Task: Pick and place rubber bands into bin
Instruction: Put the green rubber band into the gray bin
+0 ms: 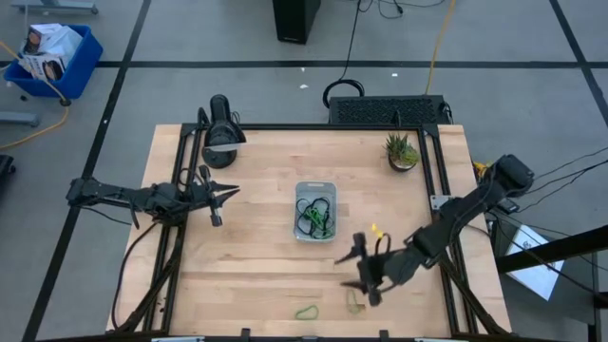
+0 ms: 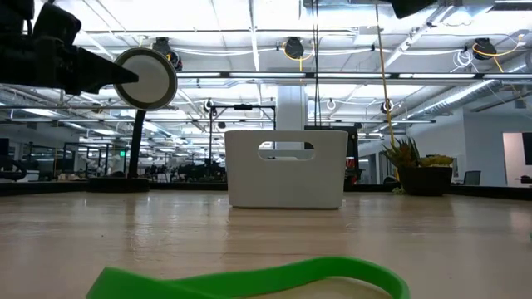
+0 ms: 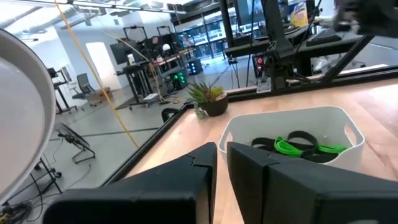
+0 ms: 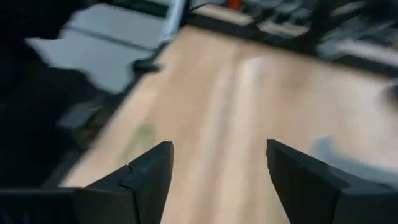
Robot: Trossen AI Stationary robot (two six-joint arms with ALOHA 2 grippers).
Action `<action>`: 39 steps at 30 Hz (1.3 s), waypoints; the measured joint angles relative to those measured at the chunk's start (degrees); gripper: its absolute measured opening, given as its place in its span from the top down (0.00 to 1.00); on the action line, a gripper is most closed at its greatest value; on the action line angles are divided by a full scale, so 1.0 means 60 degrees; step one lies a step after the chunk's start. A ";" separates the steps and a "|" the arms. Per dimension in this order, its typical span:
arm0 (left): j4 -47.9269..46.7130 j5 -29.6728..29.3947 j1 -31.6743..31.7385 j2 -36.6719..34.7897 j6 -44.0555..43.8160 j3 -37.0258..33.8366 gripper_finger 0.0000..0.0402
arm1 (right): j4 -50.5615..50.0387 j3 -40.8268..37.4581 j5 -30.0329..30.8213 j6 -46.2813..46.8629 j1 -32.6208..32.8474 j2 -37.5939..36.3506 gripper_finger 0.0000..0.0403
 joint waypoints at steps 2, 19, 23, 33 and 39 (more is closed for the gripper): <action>-0.0051 0.0000 0.0000 0.0002 0.0002 0.0000 0.88 | 0.0013 0.0060 -0.0701 0.0534 0.0096 0.0370 0.38; -0.0244 0.0000 0.0000 0.0000 -0.0011 0.0000 0.88 | -0.0375 0.0064 -0.2502 0.2875 0.0285 0.3319 0.44; -0.0260 0.0000 0.0000 0.0000 -0.0109 0.0000 0.88 | -0.0637 0.0085 -0.2610 0.3073 0.0311 0.3624 0.46; -0.0379 0.0000 0.0000 0.0000 -0.0117 0.0000 0.88 | -0.1542 0.0093 -0.2642 0.2990 0.0523 0.3747 0.57; -0.0379 0.0000 0.0000 0.0000 -0.0125 0.0000 0.88 | -0.1874 0.0082 -0.2630 0.2949 0.0653 0.3750 0.73</action>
